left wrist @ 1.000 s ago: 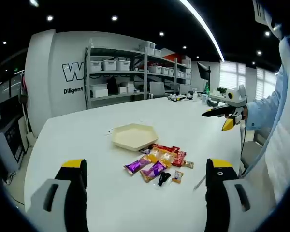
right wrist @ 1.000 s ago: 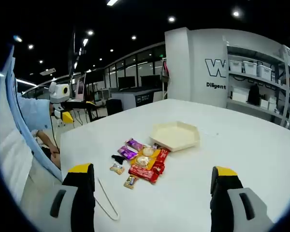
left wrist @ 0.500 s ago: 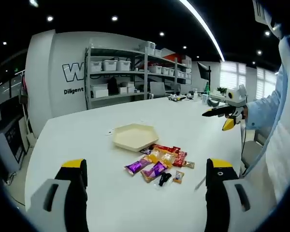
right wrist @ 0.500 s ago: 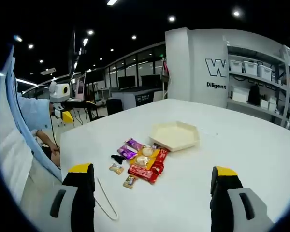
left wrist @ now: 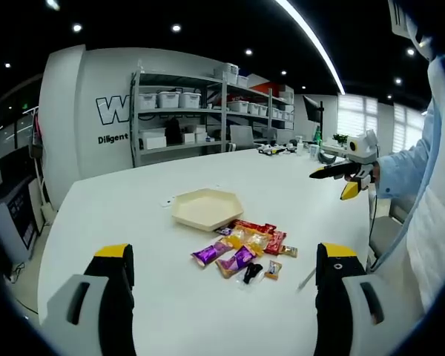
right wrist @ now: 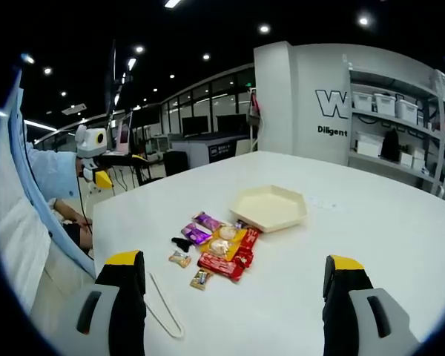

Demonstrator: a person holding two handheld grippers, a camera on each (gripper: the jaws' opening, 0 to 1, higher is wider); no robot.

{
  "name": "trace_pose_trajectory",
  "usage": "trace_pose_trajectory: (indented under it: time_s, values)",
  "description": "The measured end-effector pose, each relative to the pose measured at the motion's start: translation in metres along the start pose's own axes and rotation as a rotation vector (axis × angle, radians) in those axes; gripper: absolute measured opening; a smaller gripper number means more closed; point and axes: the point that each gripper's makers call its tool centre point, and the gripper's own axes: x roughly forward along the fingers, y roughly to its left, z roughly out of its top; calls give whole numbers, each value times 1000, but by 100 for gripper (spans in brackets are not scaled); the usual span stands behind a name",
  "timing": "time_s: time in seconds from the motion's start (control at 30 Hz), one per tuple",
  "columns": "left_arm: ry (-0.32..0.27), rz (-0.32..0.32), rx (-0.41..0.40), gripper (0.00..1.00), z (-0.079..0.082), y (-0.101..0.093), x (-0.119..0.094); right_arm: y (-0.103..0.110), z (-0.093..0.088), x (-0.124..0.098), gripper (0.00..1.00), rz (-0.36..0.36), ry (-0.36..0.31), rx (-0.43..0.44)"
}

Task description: Place the target food into the container with the food tongs after gripping and lifting it, then release it inside without dropping or visibly crushing the food.

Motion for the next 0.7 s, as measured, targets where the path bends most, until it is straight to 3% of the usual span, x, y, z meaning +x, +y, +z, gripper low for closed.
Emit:
trace_pose_trajectory:
  time_s: [0.7]
  values:
    - [8,-9,-1,100,-3,-4,0,0,0,-2,100,-3,1,2]
